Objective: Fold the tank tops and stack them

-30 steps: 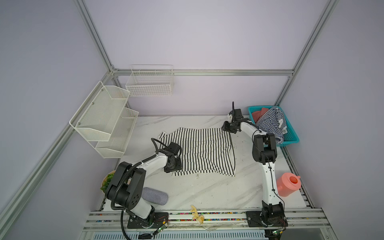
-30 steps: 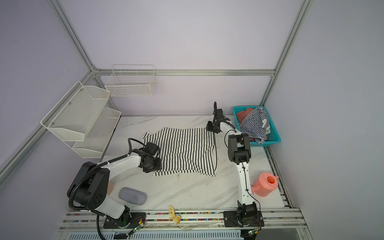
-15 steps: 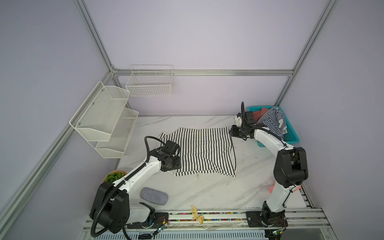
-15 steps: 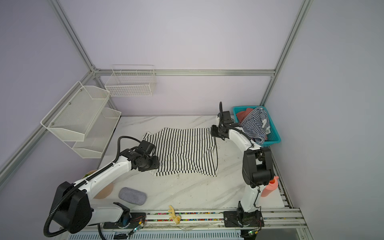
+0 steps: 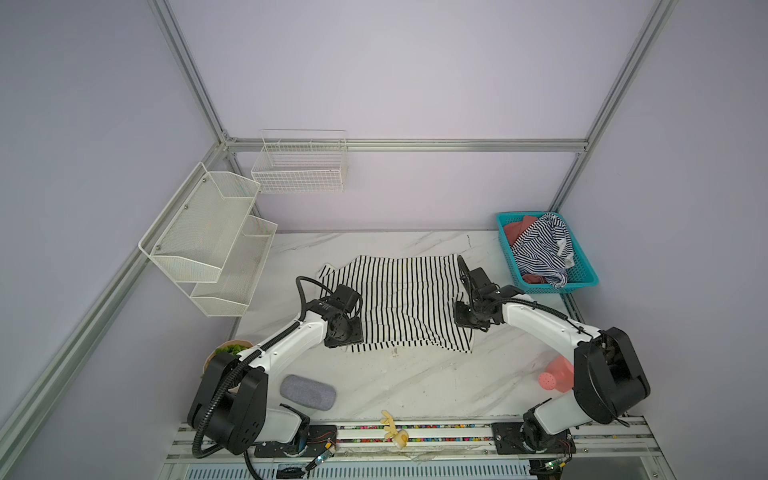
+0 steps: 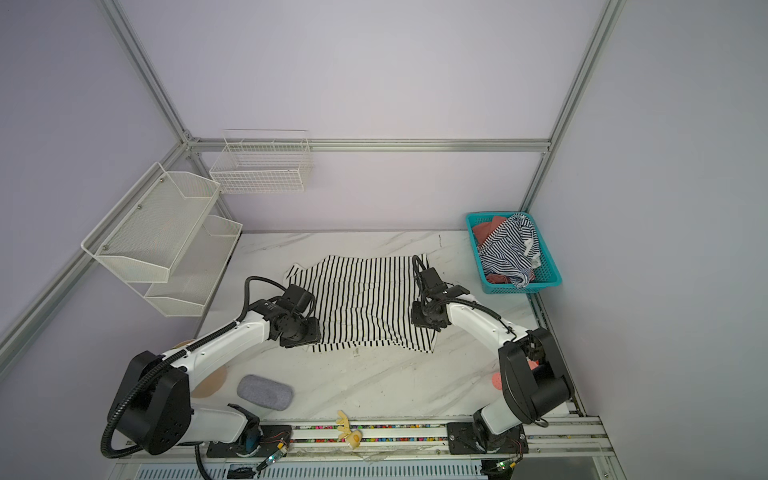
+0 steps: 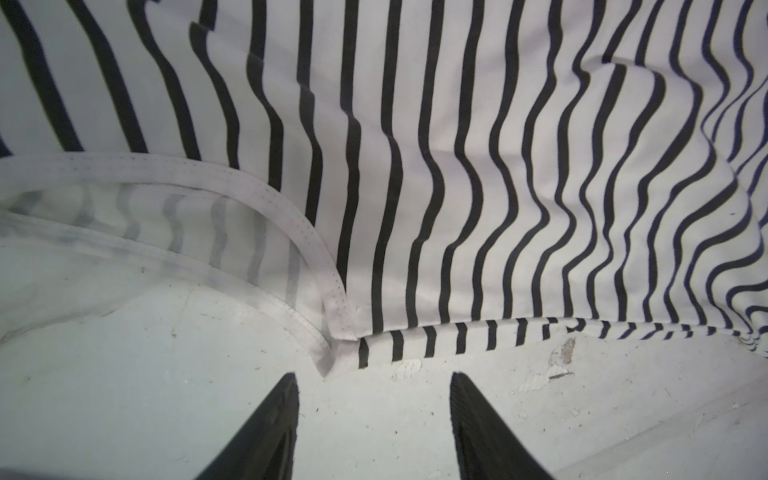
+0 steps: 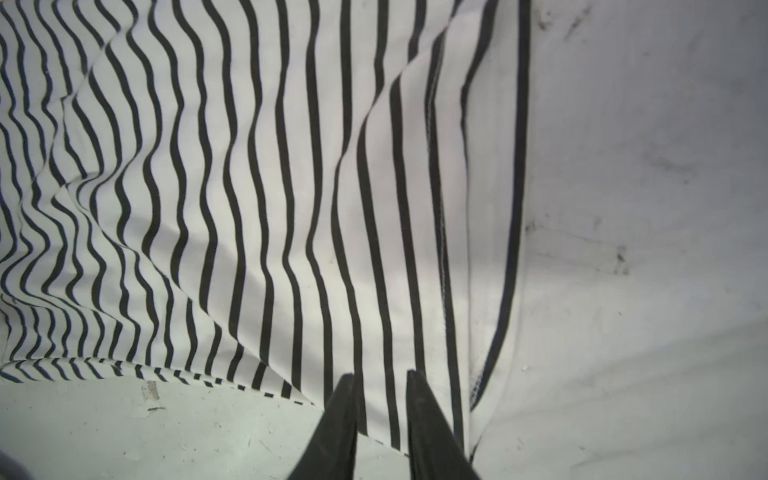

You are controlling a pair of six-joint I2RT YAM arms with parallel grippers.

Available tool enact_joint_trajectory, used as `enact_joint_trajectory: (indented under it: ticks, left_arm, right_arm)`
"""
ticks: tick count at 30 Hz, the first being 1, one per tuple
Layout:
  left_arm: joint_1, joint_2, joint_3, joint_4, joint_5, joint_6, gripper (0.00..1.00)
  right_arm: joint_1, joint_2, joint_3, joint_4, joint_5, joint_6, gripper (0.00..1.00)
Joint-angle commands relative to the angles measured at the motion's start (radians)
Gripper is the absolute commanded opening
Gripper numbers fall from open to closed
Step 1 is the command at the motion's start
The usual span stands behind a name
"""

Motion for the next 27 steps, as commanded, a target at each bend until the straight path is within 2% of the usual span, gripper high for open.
enact_joint_trajectory:
  ticks: [1,7,20,27]
  left_arm:
    - [0.001,0.046,-0.04,0.027,-0.015,-0.008,0.57]
    - [0.001,0.111,-0.042,0.039,-0.015,-0.032,0.56]
    - [0.001,0.151,-0.041,0.059,-0.049,-0.084,0.55]
    - [0.001,0.162,-0.039,0.062,-0.055,-0.096,0.55]
  right_arm:
    - [0.007,-0.081,-0.031,-0.042,0.045,0.084,0.24]
    - [0.015,-0.102,-0.102,-0.059,0.079,0.131,0.25]
    - [0.016,-0.097,-0.201,-0.018,0.046,0.151,0.26]
    - [0.017,-0.101,-0.229,-0.007,0.056,0.161,0.36]
